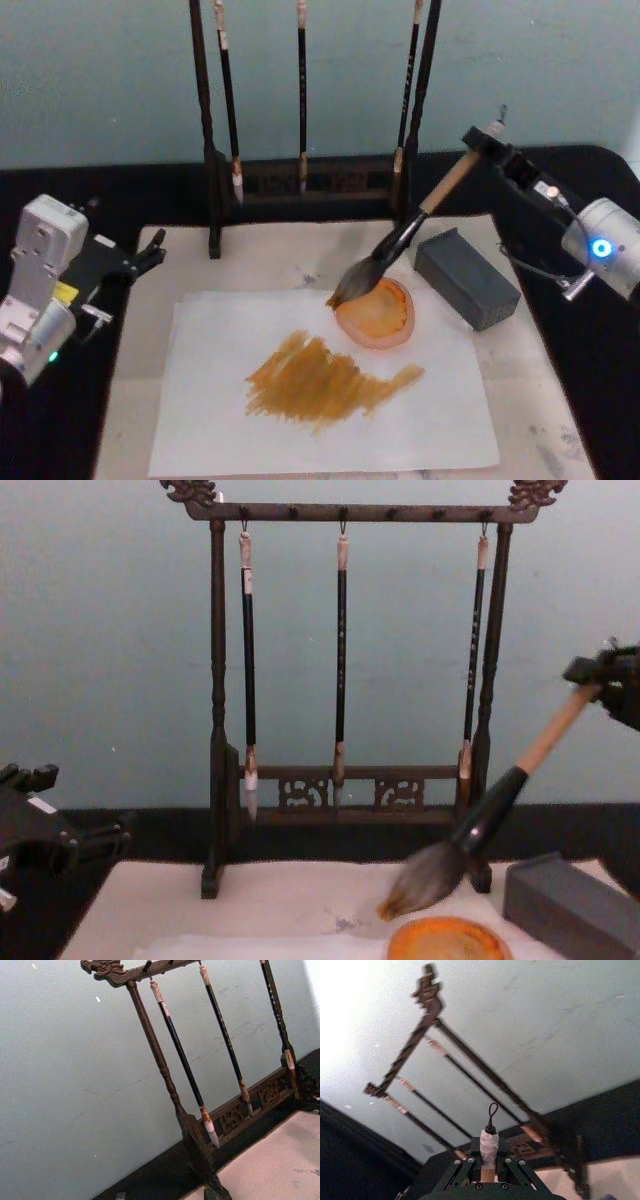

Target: Pick up the brush from the inkstone, write on the paper, then place the brush back to its original position.

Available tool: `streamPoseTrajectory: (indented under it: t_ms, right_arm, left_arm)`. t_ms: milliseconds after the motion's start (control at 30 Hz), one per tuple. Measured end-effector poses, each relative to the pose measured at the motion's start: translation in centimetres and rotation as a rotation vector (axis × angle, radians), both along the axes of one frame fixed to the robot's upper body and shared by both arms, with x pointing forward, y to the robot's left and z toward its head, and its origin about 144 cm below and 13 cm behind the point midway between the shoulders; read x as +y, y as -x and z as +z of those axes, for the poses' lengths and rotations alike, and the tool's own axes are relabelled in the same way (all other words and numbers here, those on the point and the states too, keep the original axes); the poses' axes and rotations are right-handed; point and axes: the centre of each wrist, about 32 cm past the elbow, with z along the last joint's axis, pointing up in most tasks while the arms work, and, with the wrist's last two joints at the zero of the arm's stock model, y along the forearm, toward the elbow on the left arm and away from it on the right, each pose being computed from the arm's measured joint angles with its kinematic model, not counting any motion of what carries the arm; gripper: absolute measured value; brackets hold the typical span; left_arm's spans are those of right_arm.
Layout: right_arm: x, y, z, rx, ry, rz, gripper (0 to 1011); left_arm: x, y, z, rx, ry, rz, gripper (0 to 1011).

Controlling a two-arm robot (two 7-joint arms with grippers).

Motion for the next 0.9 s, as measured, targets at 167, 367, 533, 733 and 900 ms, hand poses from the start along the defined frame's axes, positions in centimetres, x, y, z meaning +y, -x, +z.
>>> streamPoseTrajectory:
  t_ms: [167,367,533,733,900]
  right_arm:
    - [-1.0,0.1,-0.8,0.033,-0.003,-0.059,167]
    - [-1.6,0.1,-2.0,0.062,-0.019,-0.114,167]
    - [-2.1,-0.1,-3.1,0.117,-0.053,-0.141,167]
    - [-2.3,-0.2,-3.7,0.161,-0.082,-0.157,167]
    - [-2.4,-0.4,-4.2,0.187,-0.093,-0.169,167]
  left_arm:
    - [0.0,0.0,0.0,0.000,0.000,0.000,1010]
    - [0.0,0.0,0.0,0.000,0.000,0.000,1010]
    - [0.0,0.0,0.0,0.000,0.000,0.000,1010]
    - [0.0,0.0,0.0,0.000,0.000,0.000,1010]
    - [0.0,0.0,0.0,0.000,0.000,0.000,1010]
